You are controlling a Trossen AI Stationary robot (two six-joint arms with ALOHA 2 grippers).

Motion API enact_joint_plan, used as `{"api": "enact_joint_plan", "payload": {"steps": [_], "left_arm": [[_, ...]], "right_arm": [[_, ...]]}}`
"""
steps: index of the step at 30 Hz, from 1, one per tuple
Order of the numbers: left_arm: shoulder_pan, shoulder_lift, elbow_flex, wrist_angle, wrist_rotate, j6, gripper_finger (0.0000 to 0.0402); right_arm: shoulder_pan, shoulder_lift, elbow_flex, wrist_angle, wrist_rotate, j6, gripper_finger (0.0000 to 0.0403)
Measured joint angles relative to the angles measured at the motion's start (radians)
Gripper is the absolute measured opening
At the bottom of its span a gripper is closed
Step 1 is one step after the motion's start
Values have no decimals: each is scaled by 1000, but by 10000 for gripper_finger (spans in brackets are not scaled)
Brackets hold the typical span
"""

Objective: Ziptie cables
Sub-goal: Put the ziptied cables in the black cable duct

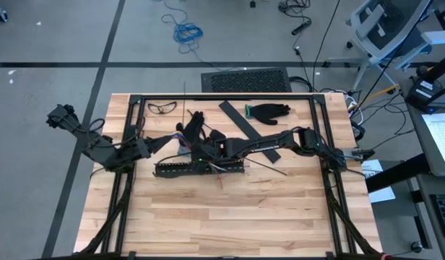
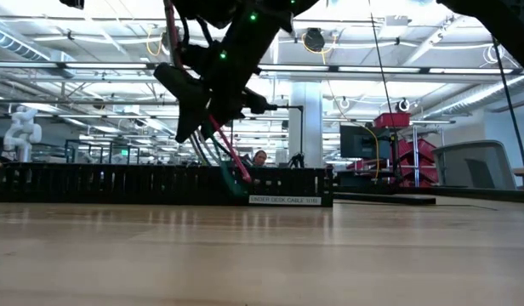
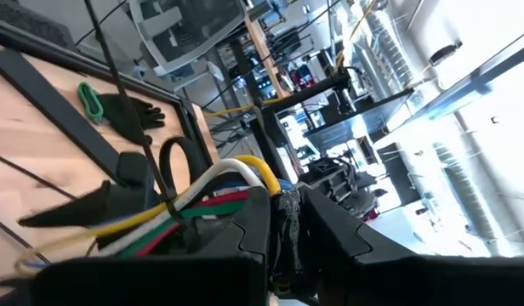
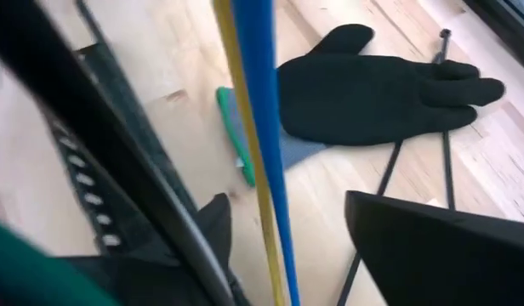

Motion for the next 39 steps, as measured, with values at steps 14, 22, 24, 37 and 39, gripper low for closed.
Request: {"api": "enact_joint_plan", "payload": {"steps": [14,22,24,37,39], "left_arm": [[1,-43,-1,-10,-29,93,50],[1,-50,-2,-10,-36,112,50],[1,-55,-2,-10,-37,124,50],[1,-70,-2,-6,-39,149,50],[1,-71,-2,-6,-39,150,50]], "right_arm": [[14,-70,2,-236,-75,-136,304],[14,-77,2,-371,-76,-262,304],[14,-85,2,-413,-78,-302,304],[20,-201,2,-184,-105,-123,304],[32,-198,2,-101,-94,-47,304]]}}
